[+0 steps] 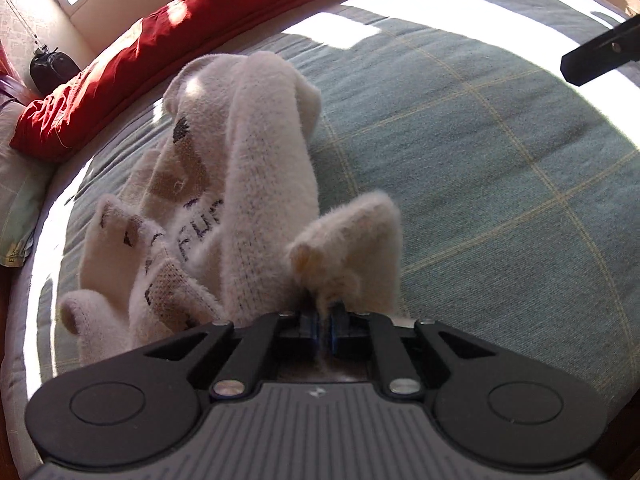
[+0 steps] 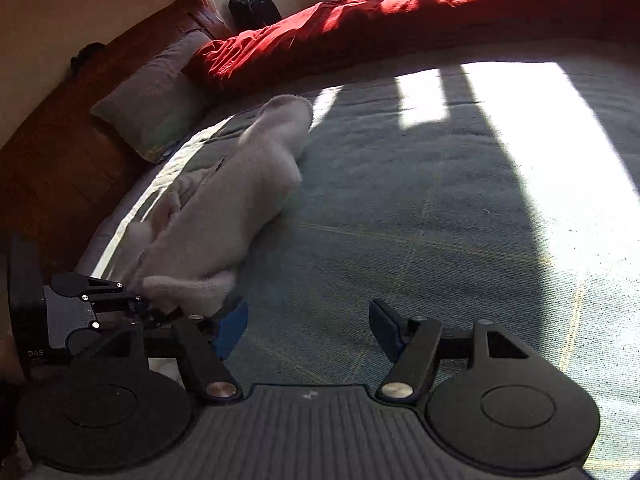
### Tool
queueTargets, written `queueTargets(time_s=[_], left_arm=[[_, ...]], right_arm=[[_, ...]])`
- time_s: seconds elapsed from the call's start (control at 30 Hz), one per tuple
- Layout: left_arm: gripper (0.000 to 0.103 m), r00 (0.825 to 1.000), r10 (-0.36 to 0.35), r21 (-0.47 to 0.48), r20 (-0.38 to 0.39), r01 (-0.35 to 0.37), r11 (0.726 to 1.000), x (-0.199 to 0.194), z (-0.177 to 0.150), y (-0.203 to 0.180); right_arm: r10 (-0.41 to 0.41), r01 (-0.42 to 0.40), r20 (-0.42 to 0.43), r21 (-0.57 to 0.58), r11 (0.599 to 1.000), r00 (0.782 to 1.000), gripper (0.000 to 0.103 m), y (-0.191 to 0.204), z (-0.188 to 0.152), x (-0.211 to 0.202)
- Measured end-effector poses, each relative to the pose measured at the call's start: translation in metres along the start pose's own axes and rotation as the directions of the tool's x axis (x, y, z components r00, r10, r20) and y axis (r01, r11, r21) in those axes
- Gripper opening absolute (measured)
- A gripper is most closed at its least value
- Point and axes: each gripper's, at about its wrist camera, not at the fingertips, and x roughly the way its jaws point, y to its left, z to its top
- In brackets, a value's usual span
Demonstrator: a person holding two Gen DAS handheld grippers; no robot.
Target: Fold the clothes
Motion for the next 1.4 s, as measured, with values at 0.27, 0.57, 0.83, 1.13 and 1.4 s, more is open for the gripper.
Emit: queueTargets(time_s=[0.27, 0.57, 0.83, 1.13, 1.4], left_arm=[[0.01, 0.999, -0.044, -0.066, 0.015, 0.045, 0.997, -0.003, -0.016, 0.031], [0.01, 0.996, -0.072, -0.061, 0.048, 0.075, 0.995, -0.008, -0.022, 0.035], [0.012, 0.984, -0.136, -0.049, 0.11, 0.142, 0.989, -0.026, -0.028, 0.028], [0.017, 0.97, -0.192, -0.055, 0.149, 0.202, 0.978, -0.04, -0.03, 0.022], [0.025, 0.963, -0.203, -0.041, 0.177, 0.213, 0.976, -0.055, -0.034, 0.021]], right_arm=[[0.258, -0.252, -0.01, 0.19, 0.949, 0.966, 0.075, -0.002, 0.054, 0.073], [0.421, -0.422, 0.111, 0.465, 0.778, 0.9, 0.085, -0.025, 0.062, 0.185], [0.535, -0.556, 0.184, 0.44, 0.705, 0.824, 0.089, -0.016, 0.073, 0.208], [0.549, -0.576, 0.174, 0.251, 0.778, 0.818, 0.09, 0.017, 0.099, 0.212], [0.496, -0.528, 0.181, 0.306, 0.792, 0.849, 0.061, 0.017, 0.108, 0.215]])
